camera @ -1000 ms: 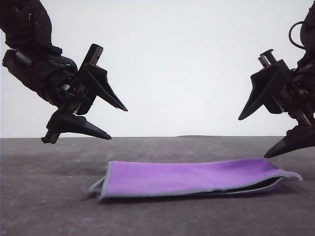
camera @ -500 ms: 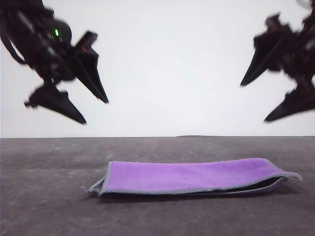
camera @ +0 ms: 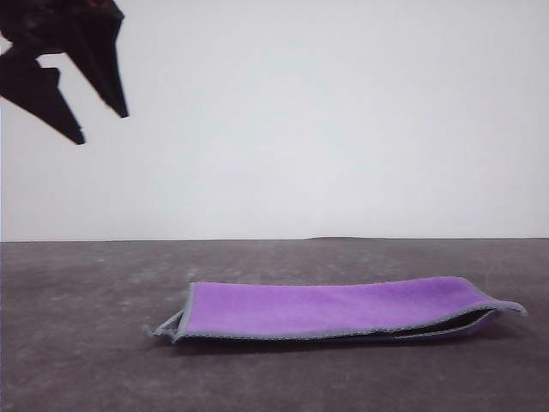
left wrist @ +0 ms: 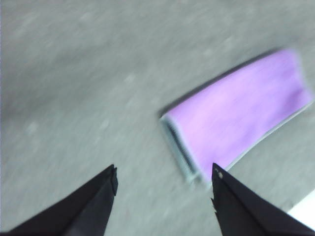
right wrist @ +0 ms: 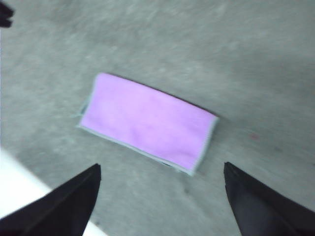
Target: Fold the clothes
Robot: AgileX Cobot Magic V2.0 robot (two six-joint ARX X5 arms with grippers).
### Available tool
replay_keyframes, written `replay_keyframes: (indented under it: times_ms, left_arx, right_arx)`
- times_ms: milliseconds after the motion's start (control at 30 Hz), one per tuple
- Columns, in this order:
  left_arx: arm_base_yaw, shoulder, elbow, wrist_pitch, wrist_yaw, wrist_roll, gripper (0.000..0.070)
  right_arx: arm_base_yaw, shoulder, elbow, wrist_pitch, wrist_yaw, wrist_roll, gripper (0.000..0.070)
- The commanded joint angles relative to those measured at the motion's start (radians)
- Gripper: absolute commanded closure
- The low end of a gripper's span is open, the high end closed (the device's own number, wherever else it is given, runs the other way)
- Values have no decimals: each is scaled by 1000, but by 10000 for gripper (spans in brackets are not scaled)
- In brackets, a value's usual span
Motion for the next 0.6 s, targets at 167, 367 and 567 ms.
replay_keyframes:
  times_ms: [167,367,567]
  left_arx:
    - [62,-23,-99,10,-12,47,334]
    - [162,-25,-211,61,-11,49,334]
    - [234,-25,-227,92,-11,48,334]
  right_arx:
    - [-1,-119,-27,-43,144,68,200]
    - [-2,-148,-227,96,153,125,201]
    - [-2,-45,-473,358,55,194,201]
